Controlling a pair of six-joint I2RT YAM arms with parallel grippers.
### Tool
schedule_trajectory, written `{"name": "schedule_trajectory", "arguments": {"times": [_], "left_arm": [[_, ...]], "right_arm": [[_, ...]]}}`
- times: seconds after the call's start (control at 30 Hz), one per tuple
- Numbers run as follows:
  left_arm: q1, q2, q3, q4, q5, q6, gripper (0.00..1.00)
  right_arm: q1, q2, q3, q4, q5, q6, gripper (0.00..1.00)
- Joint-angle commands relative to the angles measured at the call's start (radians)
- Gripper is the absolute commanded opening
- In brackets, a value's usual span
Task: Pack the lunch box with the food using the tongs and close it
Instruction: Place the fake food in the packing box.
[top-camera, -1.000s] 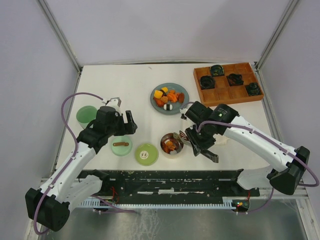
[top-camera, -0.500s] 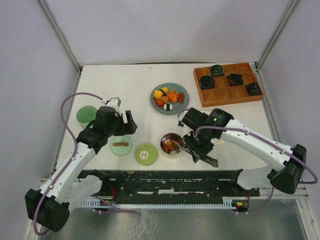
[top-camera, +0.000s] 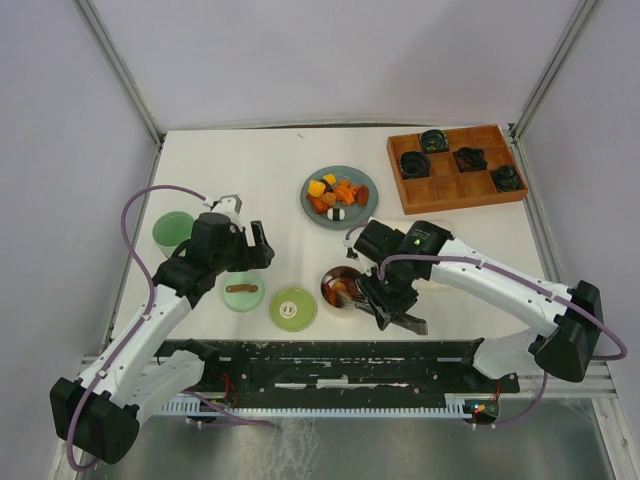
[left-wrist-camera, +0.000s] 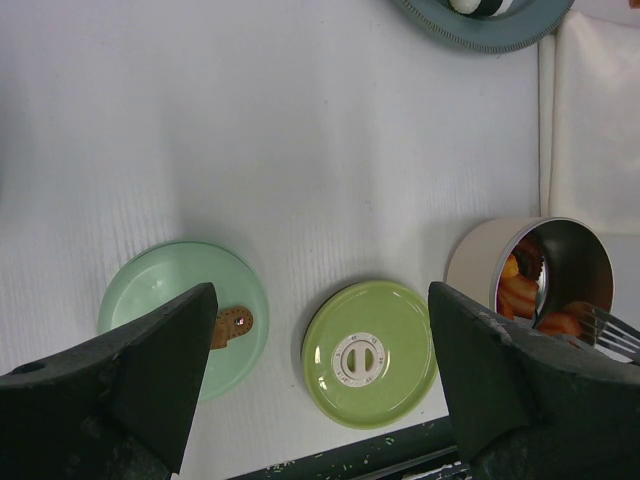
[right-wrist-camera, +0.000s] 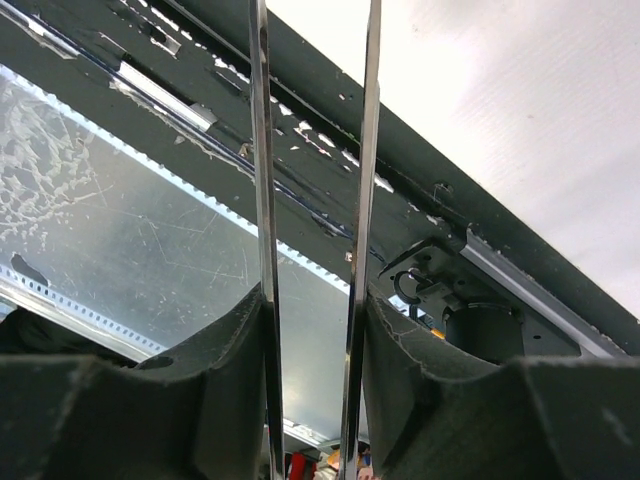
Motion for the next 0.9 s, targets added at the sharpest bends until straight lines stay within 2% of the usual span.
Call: {"name": "schedule_trajectory", "arguments": {"times": [0.0, 0.43, 0.73, 0.87], "left_arm": [[0.003, -0.005, 0.006, 0.046, 0.017, -0.013, 0.92], [0.004, -0.01, 0.006, 0.046, 0.015, -0.013, 0.92], [0.004, -0.01, 0.006, 0.047, 0.017, -0.012, 0.92], [0.004, -0.01, 0.004, 0.047, 0.016, -0.013, 0.92]], "right_arm": [[0.012, -0.006, -0.001, 0.042, -0.019, 0.006, 0.44], [0.012, -0.09, 0.058, 0.022, 0.099, 0.02, 0.5], [0.011, -0.15, 0.119, 0.014, 0.302, 0.042, 0.5], [0.003, -0.189, 0.157, -0.001, 0.457, 0.071, 0.5]]}}
